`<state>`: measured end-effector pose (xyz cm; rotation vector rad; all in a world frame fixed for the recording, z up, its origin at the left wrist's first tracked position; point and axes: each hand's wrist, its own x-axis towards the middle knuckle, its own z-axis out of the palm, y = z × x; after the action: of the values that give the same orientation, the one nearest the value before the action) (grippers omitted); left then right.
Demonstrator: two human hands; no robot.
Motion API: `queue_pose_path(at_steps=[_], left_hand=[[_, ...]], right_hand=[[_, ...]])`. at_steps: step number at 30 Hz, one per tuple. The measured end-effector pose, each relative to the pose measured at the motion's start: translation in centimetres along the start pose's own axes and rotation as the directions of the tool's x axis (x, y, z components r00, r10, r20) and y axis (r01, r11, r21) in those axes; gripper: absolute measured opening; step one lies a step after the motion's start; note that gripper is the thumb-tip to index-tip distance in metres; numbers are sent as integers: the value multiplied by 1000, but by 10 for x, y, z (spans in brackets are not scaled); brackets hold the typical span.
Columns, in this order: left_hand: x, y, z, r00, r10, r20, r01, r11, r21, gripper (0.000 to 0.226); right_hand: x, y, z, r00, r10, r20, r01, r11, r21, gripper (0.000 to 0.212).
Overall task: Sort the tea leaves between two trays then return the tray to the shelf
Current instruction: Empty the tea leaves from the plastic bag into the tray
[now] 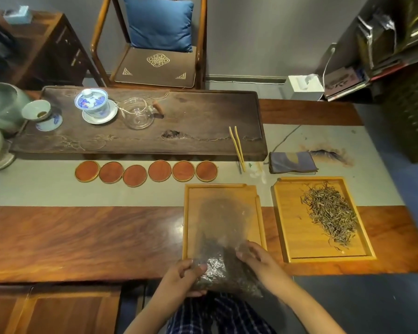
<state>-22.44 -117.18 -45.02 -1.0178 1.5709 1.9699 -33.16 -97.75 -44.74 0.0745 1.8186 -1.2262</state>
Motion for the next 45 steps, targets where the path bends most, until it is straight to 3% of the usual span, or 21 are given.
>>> queue_pose_path(at_steps=[4,7,12,18,26,32,37,45], left_hand=[[1,4,2,1000,-9,29,9,1000,-7,29],[2,8,3,998,-16,55,17,1000,-9,40],[4,18,8,998,1,62,1,1000,-28,36],[7,25,12,1000,17,21,-16,999,-45,33],[14,30,10,999,49,-5,-49,994,-95,46],[18,34,9,998,56,-5,-56,993,-100,48],[15,42,2,997,72,-17,-72,995,-61,59],[2,47,-5,981,180,-70,-186,979,-90,47]], right_hand=[[1,-6,-4,1000,30,-3,-29,998,60,22],[4,-11,-8,998,60,17,-61,997,54,27],[13,-22,-13,994,111,25,-111,993,34,34],[17,-31,-16,980,195,33,-197,959,202,39],[-15,-23,-23,989,150,5,-149,978,147,25],[-28,-23,-25,997,-20,-72,31,986,165,41],[-27,-32,-26,987,-124,-98,142,969,203,41],[-26,-41,-30,980,-165,-111,189,950,250,31]])
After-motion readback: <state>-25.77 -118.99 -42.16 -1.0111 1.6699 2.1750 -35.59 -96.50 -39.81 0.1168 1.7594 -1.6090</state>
